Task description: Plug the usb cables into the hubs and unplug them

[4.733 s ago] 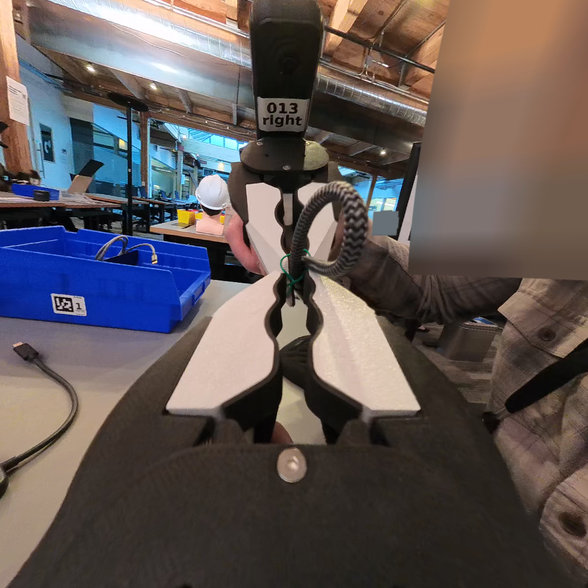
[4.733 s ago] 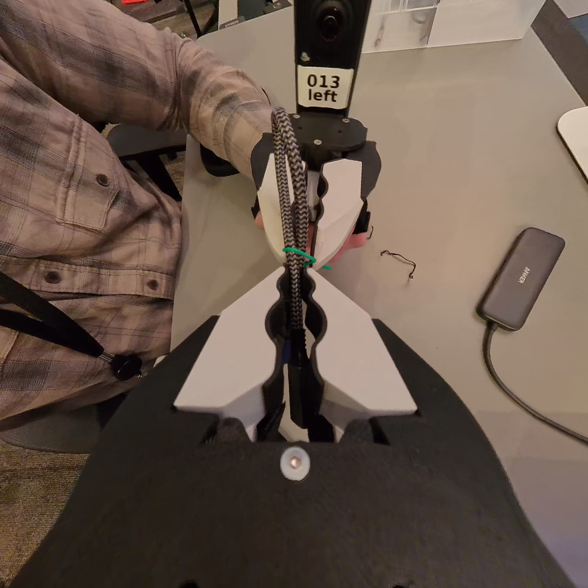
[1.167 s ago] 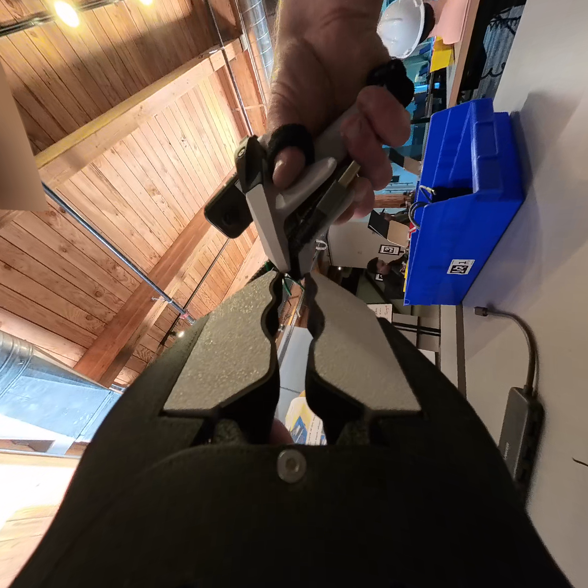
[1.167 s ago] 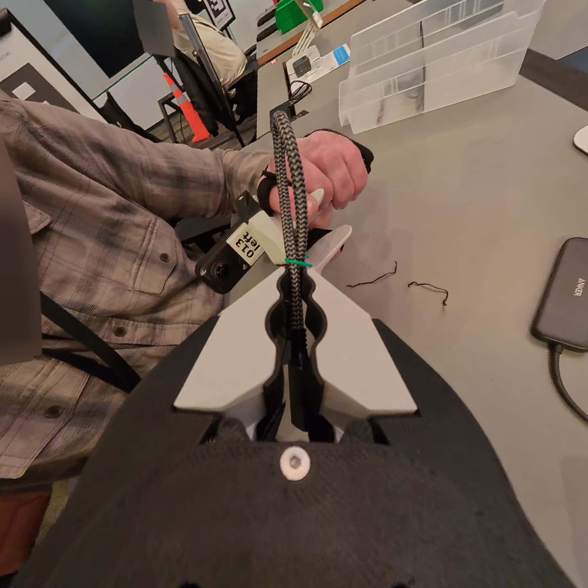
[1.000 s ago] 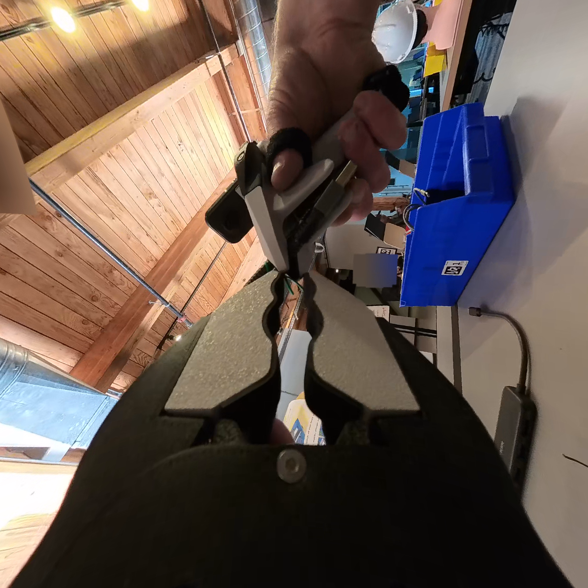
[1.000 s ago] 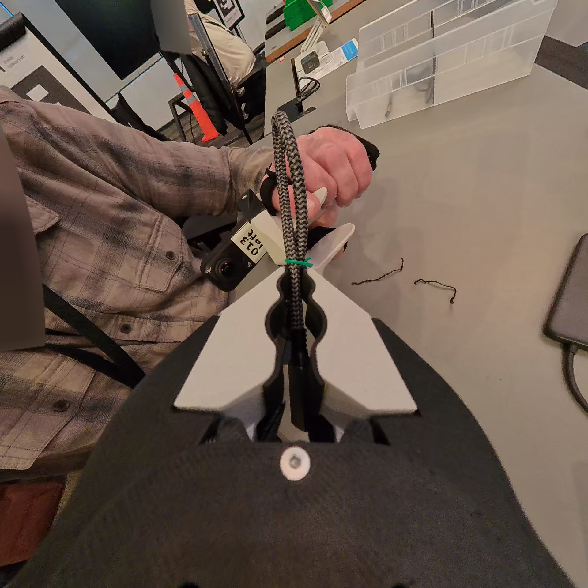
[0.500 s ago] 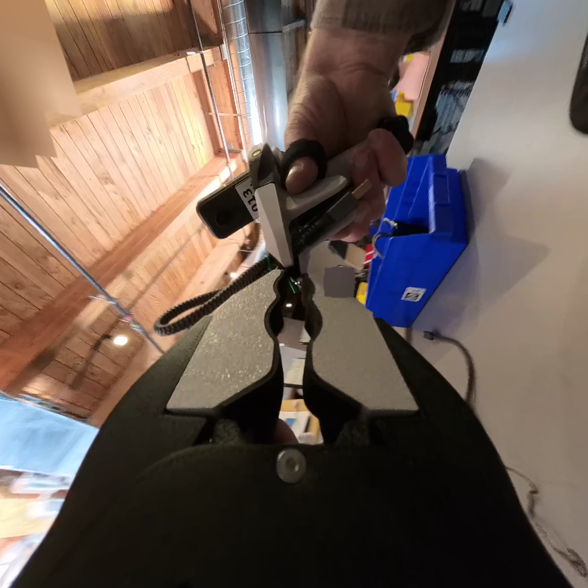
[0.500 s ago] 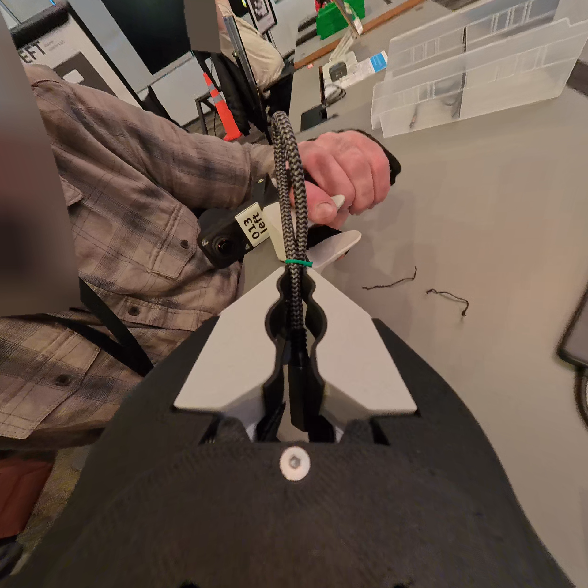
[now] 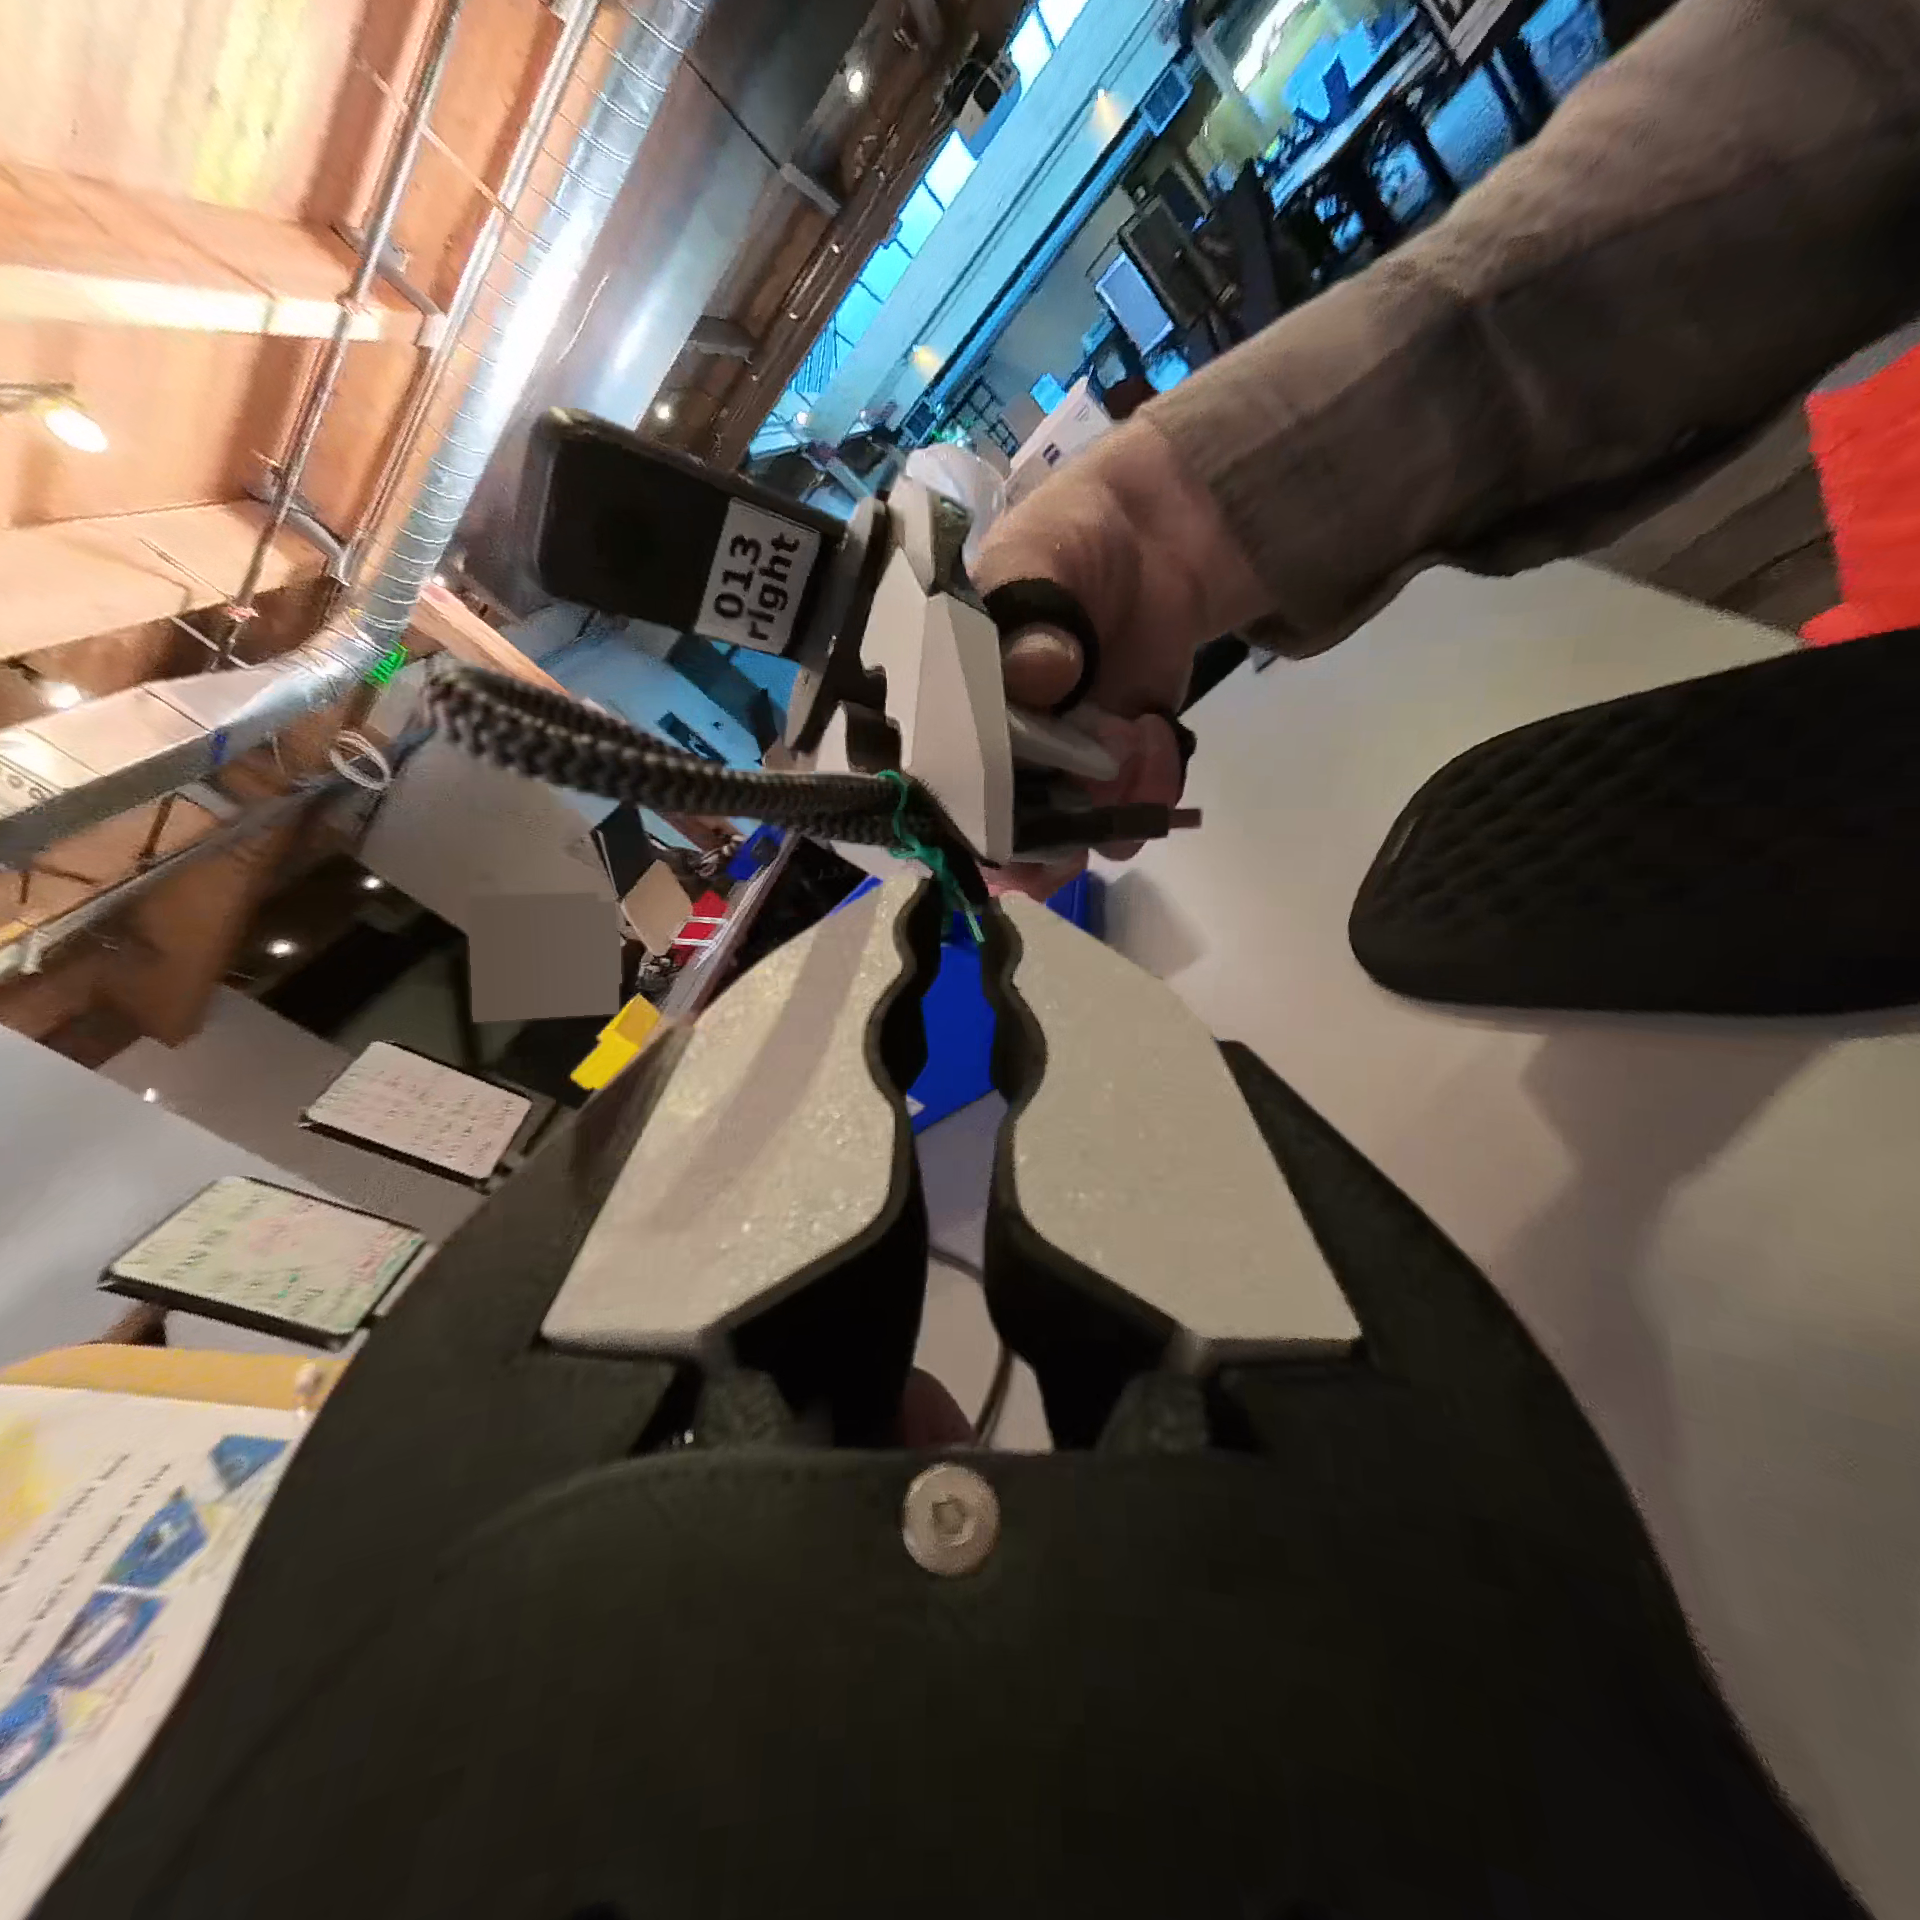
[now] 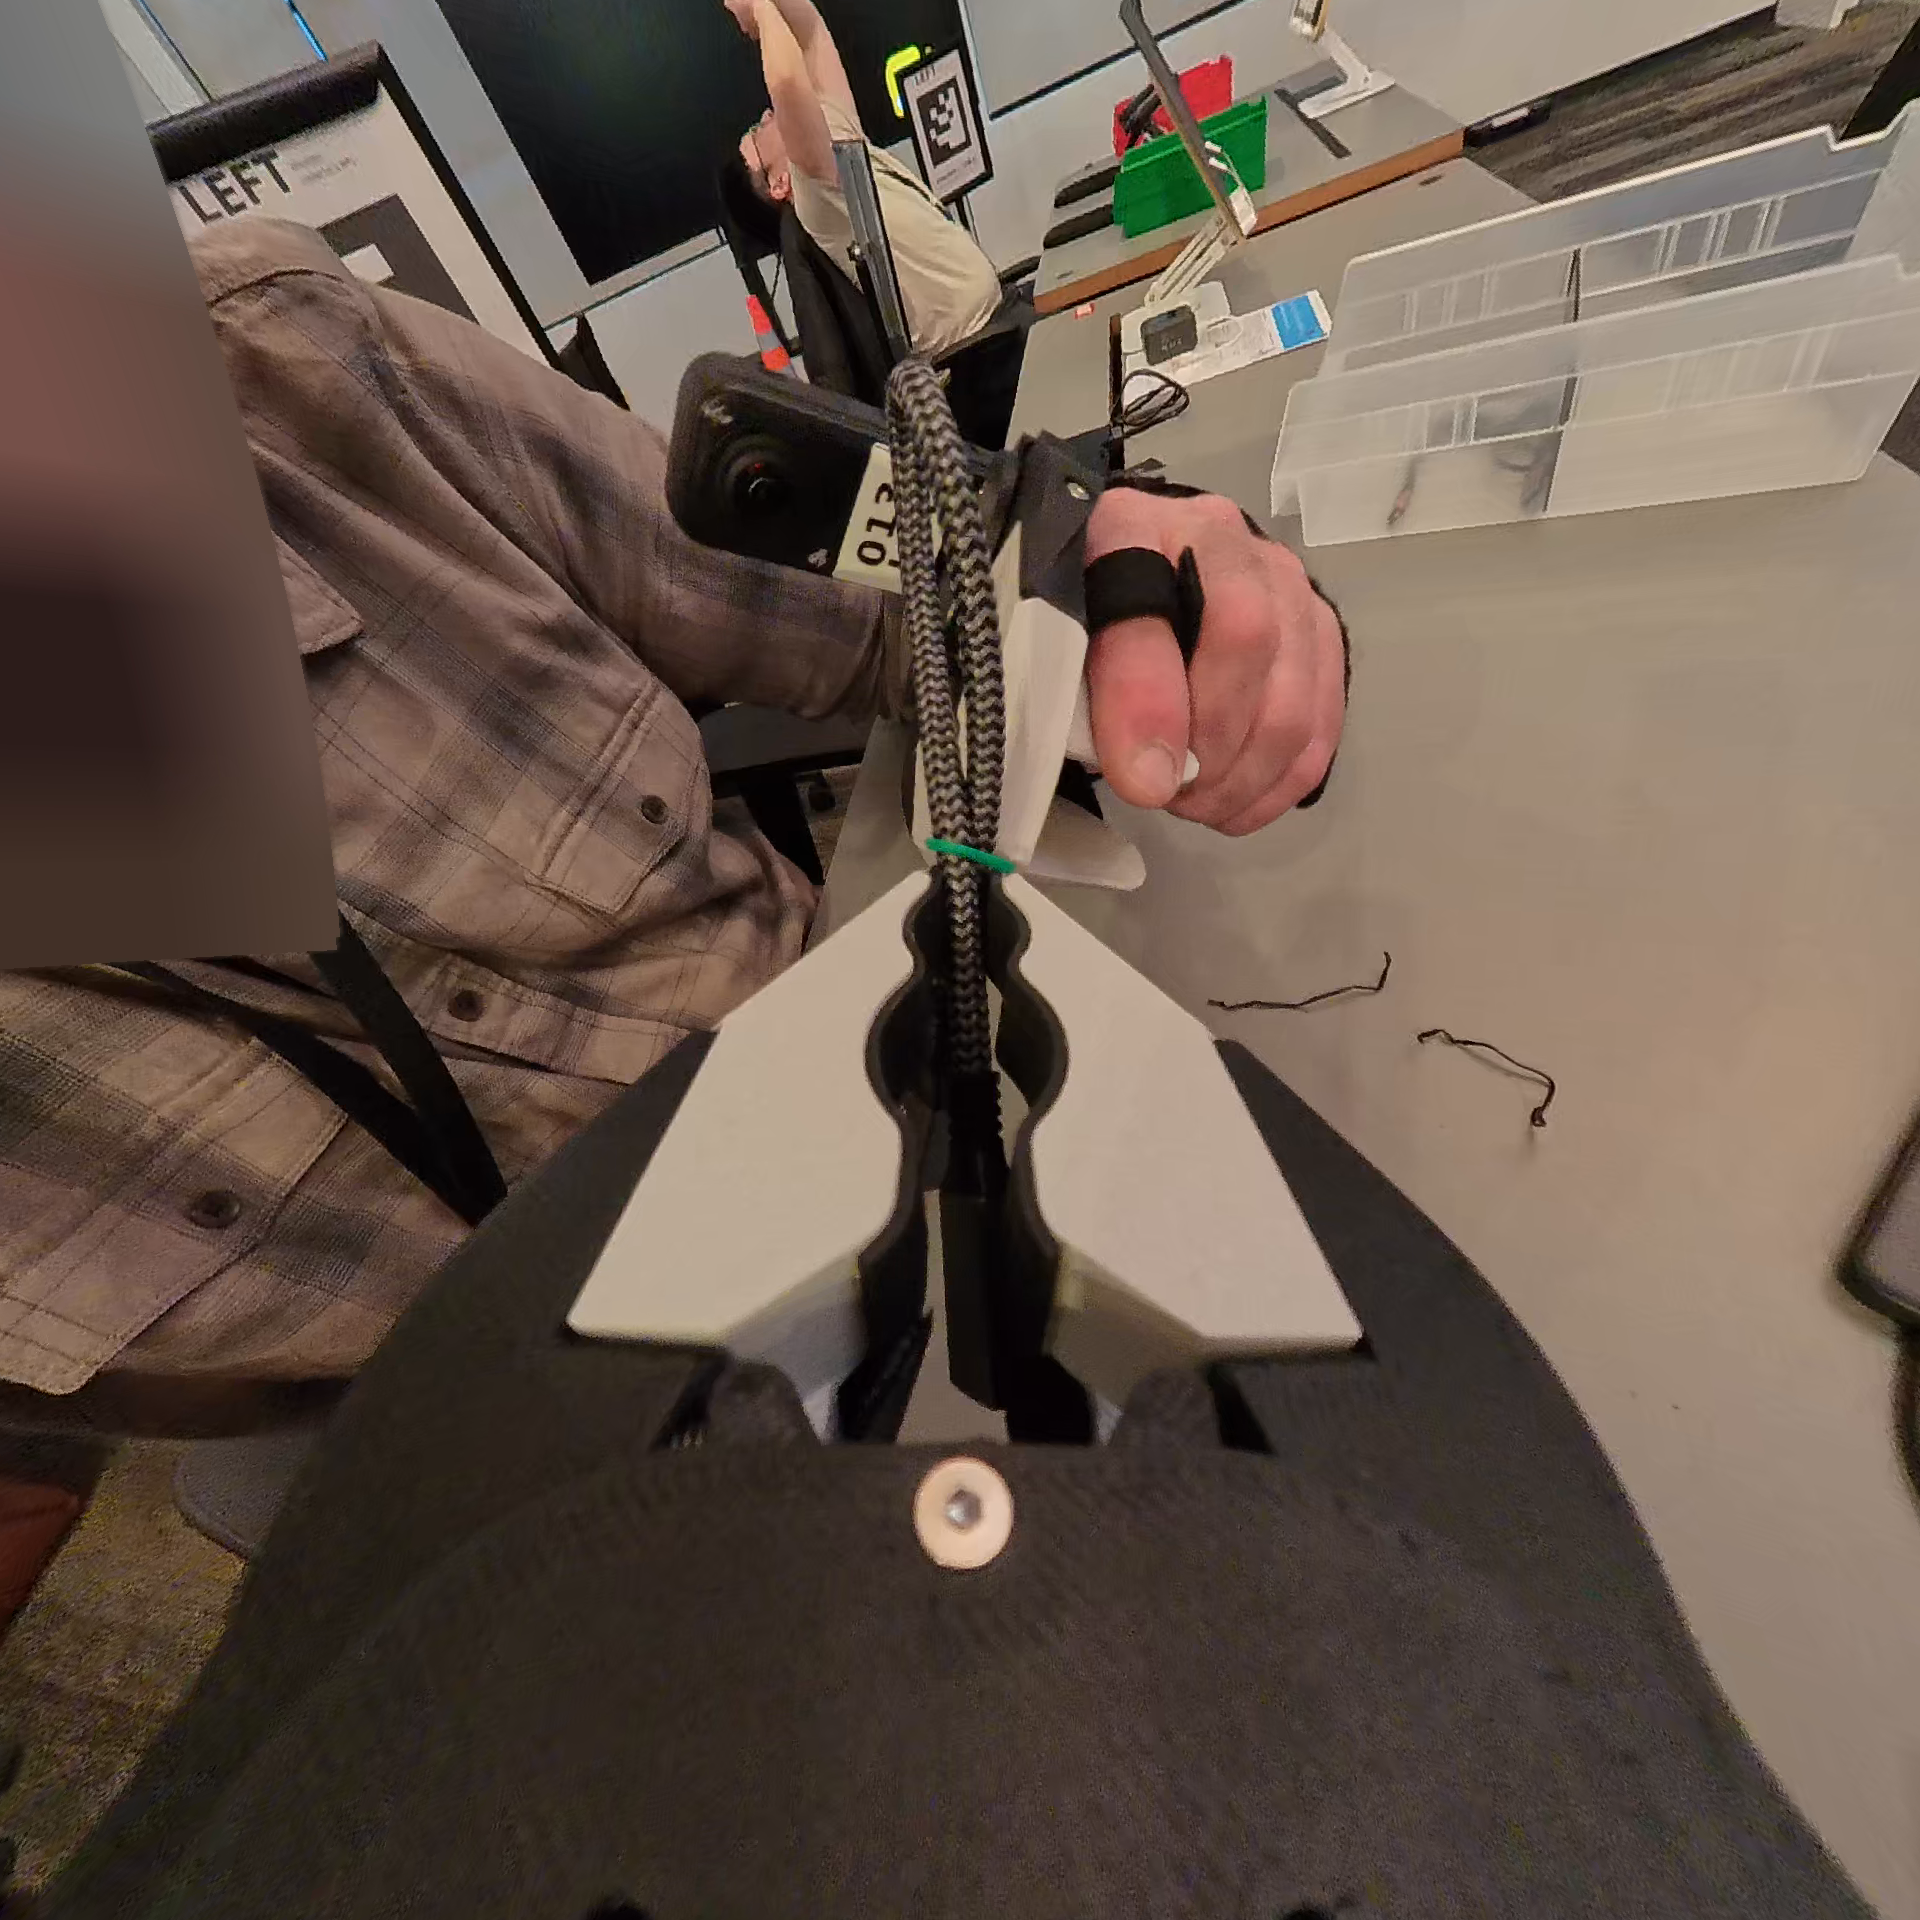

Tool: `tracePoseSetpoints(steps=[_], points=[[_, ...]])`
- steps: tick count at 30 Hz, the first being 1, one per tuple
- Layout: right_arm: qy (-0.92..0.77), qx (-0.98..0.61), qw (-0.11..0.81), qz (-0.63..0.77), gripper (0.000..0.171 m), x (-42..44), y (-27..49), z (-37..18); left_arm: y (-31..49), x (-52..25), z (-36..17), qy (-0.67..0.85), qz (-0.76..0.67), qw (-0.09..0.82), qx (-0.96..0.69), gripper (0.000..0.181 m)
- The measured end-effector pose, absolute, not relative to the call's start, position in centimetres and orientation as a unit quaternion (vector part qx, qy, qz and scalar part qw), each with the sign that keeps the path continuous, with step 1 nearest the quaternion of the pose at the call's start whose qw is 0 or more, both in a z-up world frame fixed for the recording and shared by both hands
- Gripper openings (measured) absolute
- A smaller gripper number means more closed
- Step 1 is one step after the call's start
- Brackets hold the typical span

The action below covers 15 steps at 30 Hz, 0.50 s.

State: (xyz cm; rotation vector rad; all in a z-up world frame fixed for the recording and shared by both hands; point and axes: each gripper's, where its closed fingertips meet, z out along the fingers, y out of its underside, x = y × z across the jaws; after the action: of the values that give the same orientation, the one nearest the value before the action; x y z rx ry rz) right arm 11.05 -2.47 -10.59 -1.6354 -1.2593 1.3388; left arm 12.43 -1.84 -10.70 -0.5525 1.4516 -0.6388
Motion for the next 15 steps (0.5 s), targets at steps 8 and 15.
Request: tracePoseSetpoints(steps=[8, 15], points=[[-0.49, -0.611, 0.351, 0.514, 0.003, 10.92, -2.74, -10.08, -2.25, 12.25, -10.26, 0.628, -0.376, 0.621, -0.28, 0.007], [-0.472, -0.616, 0.352, 0.524, 0.003, 11.04, -2.48, -9.8, -1.85, 12.47, -10.01, 0.616, -0.316, 0.672, -0.262, 0.008]])
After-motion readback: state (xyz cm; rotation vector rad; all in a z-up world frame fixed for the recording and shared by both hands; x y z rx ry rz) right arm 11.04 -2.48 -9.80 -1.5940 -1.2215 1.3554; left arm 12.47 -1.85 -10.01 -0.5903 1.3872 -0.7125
